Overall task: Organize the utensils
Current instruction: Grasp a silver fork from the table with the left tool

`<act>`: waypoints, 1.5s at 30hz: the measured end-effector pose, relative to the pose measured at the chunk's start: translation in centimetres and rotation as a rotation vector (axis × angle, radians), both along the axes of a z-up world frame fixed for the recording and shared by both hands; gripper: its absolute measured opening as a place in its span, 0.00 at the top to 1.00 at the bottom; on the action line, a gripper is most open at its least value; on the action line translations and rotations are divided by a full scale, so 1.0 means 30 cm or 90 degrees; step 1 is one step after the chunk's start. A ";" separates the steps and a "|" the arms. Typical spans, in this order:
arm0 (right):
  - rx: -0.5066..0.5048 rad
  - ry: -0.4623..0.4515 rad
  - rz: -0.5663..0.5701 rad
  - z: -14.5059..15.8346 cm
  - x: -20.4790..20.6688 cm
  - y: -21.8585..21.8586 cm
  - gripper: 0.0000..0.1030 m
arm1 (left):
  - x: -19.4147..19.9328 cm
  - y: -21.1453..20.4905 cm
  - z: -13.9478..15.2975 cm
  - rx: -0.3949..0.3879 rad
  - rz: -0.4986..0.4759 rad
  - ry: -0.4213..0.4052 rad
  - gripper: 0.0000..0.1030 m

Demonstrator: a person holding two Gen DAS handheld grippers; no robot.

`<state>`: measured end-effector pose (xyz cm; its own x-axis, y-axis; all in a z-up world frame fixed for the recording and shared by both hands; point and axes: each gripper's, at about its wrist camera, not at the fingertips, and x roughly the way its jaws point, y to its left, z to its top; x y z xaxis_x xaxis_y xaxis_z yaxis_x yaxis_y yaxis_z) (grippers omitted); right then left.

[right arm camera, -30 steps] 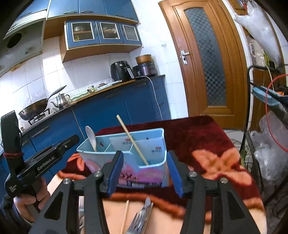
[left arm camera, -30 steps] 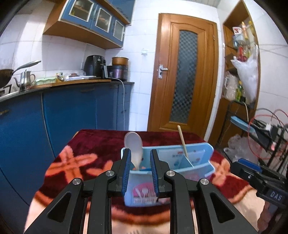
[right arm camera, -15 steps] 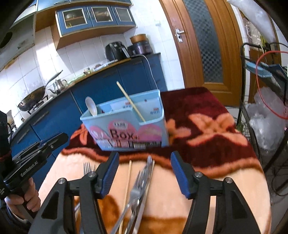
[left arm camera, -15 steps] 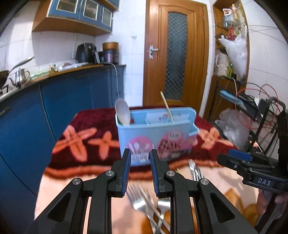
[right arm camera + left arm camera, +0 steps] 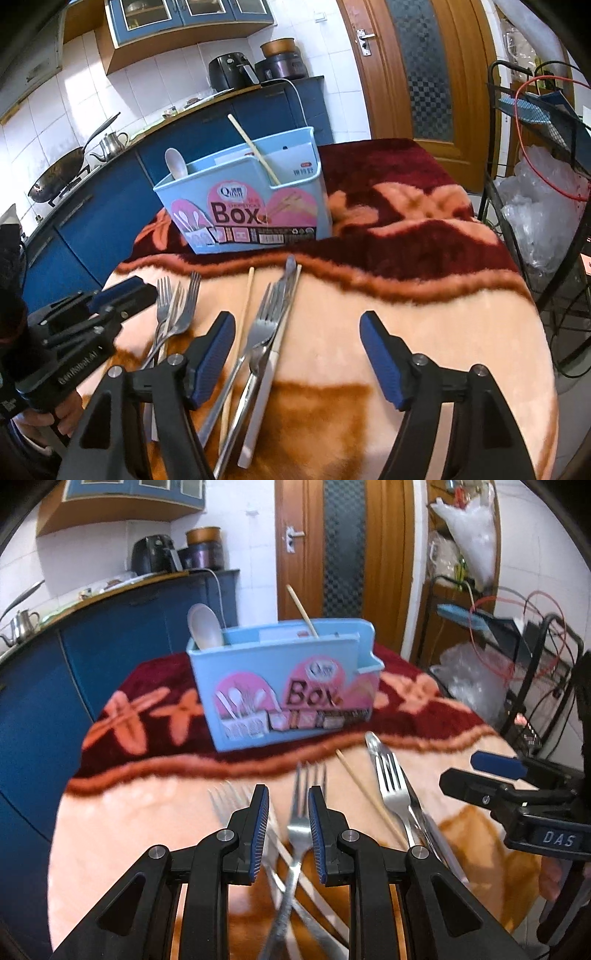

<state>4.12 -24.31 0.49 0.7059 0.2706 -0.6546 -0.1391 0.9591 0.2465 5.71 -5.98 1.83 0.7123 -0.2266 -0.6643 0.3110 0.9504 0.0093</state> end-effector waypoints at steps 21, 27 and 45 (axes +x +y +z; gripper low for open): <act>0.007 0.020 0.016 -0.051 -0.010 -0.045 0.24 | 0.099 -0.106 -0.092 0.081 0.024 0.054 0.79; 0.011 0.024 0.015 -0.058 -0.010 -0.047 0.24 | 0.116 -0.056 -0.089 0.021 0.035 0.074 0.99; -0.003 0.037 0.033 -0.058 -0.002 0.022 0.24 | 0.085 0.035 -0.007 -0.028 0.018 0.042 0.71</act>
<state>4.06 -23.66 -1.25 0.6524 0.3025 -0.6949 -0.1739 0.9522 0.2513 8.26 -4.94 1.62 0.6743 -0.2362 -0.6996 0.2822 0.9580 -0.0514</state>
